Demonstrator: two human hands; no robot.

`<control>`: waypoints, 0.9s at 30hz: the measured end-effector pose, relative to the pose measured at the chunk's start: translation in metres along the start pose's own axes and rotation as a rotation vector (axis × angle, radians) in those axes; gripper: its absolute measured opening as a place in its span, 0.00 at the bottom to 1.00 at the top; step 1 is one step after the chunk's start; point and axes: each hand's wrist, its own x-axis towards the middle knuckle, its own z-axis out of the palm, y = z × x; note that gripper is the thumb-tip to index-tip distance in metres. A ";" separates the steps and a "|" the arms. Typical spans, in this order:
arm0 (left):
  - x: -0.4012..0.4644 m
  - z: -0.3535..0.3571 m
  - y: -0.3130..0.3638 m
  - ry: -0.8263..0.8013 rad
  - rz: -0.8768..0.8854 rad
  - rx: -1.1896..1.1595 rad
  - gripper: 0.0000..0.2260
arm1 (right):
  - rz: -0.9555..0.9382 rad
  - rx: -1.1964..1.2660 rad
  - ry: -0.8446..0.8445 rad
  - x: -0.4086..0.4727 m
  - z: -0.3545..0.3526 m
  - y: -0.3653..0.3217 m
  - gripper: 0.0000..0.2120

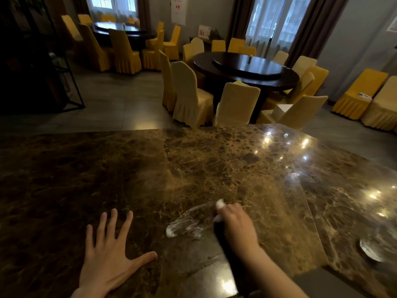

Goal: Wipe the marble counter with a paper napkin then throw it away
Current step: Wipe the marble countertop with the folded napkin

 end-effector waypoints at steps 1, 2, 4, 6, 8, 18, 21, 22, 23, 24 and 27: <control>0.000 0.001 0.000 0.000 -0.002 0.001 0.62 | 0.121 -0.001 0.048 0.004 -0.008 0.018 0.07; 0.000 0.001 0.000 0.005 0.000 0.000 0.62 | 0.229 0.000 0.075 0.007 -0.013 0.032 0.04; 0.000 0.002 0.000 0.004 -0.003 0.002 0.61 | 0.319 -0.028 0.090 0.008 -0.010 0.030 0.04; 0.001 0.001 0.000 0.002 -0.006 -0.006 0.61 | 0.251 -0.018 0.057 0.000 0.005 0.000 0.05; 0.001 0.001 0.000 0.011 -0.004 -0.006 0.61 | 0.109 0.060 0.009 -0.014 0.021 -0.034 0.08; -0.003 -0.009 0.001 -0.056 0.009 -0.058 0.66 | 0.289 0.074 0.044 0.000 -0.005 -0.014 0.03; -0.005 -0.015 -0.002 -0.118 0.046 -0.052 0.69 | 0.126 0.195 -0.017 -0.021 0.016 -0.057 0.11; -0.005 -0.016 -0.005 -0.129 0.066 -0.052 0.70 | 0.084 0.228 -0.017 -0.028 0.021 -0.065 0.14; -0.008 -0.017 -0.008 -0.138 0.086 -0.045 0.70 | 0.062 0.243 -0.015 -0.032 0.026 -0.070 0.16; -0.011 -0.018 -0.011 -0.144 0.099 -0.037 0.70 | 0.048 0.243 -0.006 -0.033 0.031 -0.073 0.18; -0.016 -0.017 -0.015 -0.112 0.096 -0.018 0.69 | -0.096 0.237 -0.029 -0.036 0.039 -0.101 0.15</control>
